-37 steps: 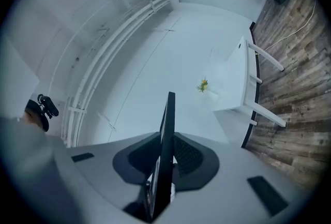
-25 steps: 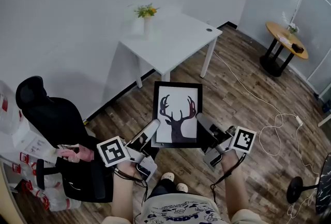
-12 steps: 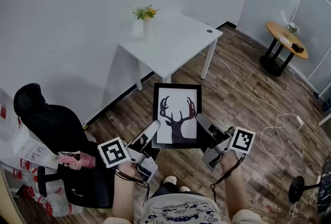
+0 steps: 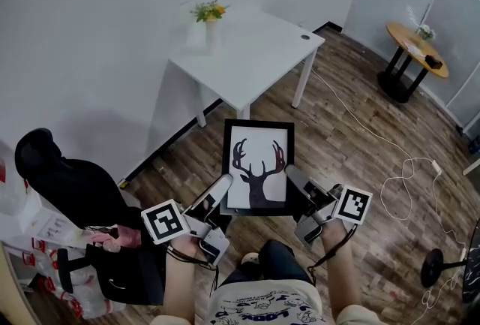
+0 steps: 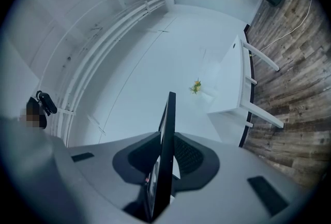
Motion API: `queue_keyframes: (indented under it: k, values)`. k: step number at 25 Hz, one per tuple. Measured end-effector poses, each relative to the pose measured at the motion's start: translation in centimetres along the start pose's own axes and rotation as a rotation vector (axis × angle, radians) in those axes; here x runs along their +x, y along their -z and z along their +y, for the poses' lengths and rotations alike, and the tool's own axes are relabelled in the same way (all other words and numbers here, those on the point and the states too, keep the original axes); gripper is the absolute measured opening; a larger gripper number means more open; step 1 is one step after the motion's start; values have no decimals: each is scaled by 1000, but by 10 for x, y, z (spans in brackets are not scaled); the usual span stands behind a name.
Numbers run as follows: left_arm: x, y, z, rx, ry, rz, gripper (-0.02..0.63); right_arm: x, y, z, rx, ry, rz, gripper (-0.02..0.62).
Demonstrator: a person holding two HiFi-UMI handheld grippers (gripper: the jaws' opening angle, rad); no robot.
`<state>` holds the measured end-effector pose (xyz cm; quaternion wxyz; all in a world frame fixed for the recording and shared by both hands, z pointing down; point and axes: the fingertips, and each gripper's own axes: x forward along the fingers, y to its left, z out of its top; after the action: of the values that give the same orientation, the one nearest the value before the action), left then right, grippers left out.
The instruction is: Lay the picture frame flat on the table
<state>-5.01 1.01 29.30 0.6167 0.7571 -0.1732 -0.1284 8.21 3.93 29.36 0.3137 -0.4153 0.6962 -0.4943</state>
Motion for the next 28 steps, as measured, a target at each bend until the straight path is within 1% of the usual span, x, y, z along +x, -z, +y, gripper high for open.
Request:
queue_keyframes:
  k: [6,11,14,19,23,28]
  values:
    - [5,3,22,-9,3,-3,83,2,2,-21,-6,13,9,87]
    - [11,7,45,-2,16,-23,83,3,3,-46,-17,4,26,87]
    - [15,9,61,8,19,-47,83,6,4,-63,-26,-7,41,87]
    - [14,13,66,23,37,-92,83,7,2,-69,-51,-35,72,87]
    - [16,17,80,25,43,-134,84,12,2,-81,-64,-56,105,87]
    - [21,20,91,52,42,-187,83,16,-3,-94,-84,-96,150,87]
